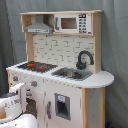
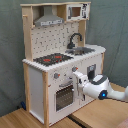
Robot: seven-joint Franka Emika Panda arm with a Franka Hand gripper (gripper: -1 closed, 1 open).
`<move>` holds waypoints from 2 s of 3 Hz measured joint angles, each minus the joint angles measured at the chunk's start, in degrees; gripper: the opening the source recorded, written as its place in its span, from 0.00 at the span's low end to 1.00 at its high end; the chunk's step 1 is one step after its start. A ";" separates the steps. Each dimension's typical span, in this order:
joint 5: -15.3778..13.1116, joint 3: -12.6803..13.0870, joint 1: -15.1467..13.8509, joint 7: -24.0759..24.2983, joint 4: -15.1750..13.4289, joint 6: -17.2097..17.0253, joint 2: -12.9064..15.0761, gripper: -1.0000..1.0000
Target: Play with the kitchen
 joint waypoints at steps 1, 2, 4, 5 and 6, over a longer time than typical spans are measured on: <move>0.00 0.46 5.20 0.06 -0.86 -6.84 0.20 0.00; 0.03 1.27 8.25 0.34 -0.57 -12.14 0.74 0.00; 0.22 3.02 11.16 0.56 2.37 -23.29 1.90 0.00; 0.46 3.94 12.02 0.57 4.42 -28.86 2.43 0.00; 1.42 4.83 12.72 0.57 6.67 -34.11 2.47 0.00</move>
